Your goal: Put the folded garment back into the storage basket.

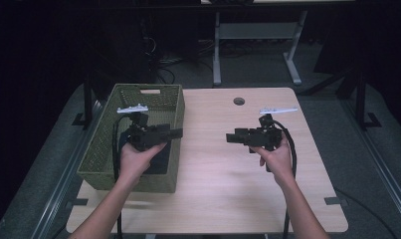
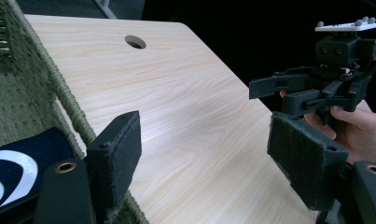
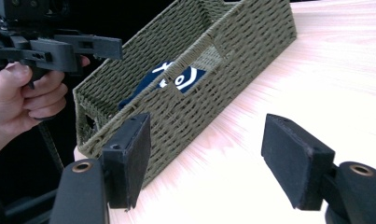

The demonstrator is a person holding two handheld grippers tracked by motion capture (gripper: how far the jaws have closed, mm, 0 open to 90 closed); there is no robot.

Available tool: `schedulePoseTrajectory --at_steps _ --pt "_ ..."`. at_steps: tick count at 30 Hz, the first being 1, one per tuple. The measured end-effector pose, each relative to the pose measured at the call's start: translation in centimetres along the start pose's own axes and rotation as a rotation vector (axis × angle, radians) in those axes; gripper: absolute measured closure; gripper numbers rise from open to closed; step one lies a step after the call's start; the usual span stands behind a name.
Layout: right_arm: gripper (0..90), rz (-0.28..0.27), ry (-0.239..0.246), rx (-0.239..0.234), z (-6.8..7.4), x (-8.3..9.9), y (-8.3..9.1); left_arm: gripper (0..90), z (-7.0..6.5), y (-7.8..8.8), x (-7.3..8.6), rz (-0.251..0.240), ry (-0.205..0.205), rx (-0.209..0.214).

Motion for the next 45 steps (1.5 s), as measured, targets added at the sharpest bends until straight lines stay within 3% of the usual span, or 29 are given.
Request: schedulePoseTrajectory --at_steps 26,45 --pt "32.8 -0.010 -0.028 0.062 -1.9 1.2 4.0 24.2 -2.5 -2.9 -0.4 0.023 -0.041 0.053" --pt "31.6 -0.031 -0.040 0.122 -2.7 3.4 7.8 22.3 -5.8 -5.2 0.8 0.061 -0.108 0.100"
Point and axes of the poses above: each handheld gripper's, and its own axes: y roughly backward along the jaws, x roughly out of its underside, z roughly to its left, the point moved 2 cm from there along -y, roughly forward along the jaws, and after that the axes turned 6 degrees about y, right-handed, at the moved point
